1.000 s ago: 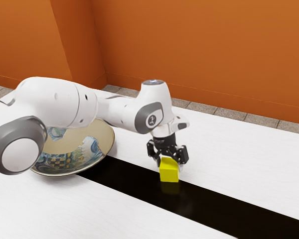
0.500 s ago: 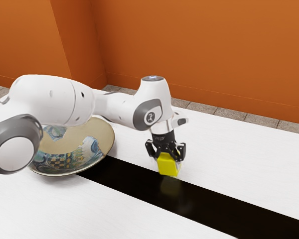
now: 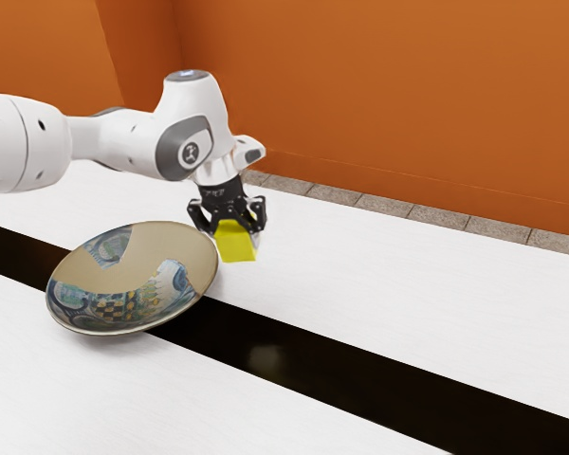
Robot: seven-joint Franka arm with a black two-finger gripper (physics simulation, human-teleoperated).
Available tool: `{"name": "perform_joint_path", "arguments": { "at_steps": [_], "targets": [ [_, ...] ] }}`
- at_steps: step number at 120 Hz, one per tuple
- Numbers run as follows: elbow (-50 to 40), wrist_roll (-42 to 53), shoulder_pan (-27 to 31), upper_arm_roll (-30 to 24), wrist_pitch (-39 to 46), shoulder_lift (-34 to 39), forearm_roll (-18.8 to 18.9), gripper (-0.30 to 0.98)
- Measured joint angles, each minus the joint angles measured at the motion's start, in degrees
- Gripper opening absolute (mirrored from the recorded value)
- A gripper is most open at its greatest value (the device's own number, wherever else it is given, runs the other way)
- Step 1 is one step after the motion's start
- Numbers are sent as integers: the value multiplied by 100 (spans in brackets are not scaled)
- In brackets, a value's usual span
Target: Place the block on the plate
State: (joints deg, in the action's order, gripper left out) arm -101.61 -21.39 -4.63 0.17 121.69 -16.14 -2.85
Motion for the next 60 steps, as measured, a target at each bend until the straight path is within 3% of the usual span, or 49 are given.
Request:
{"name": "perform_joint_path", "arguments": {
  "at_steps": [37, 60],
  "targets": [
    [-399, -126, 777, 86, -193, 237, 197, 41],
    [-541, -174, 1034, 276, -229, 10, 186, 42]
  ]
}}
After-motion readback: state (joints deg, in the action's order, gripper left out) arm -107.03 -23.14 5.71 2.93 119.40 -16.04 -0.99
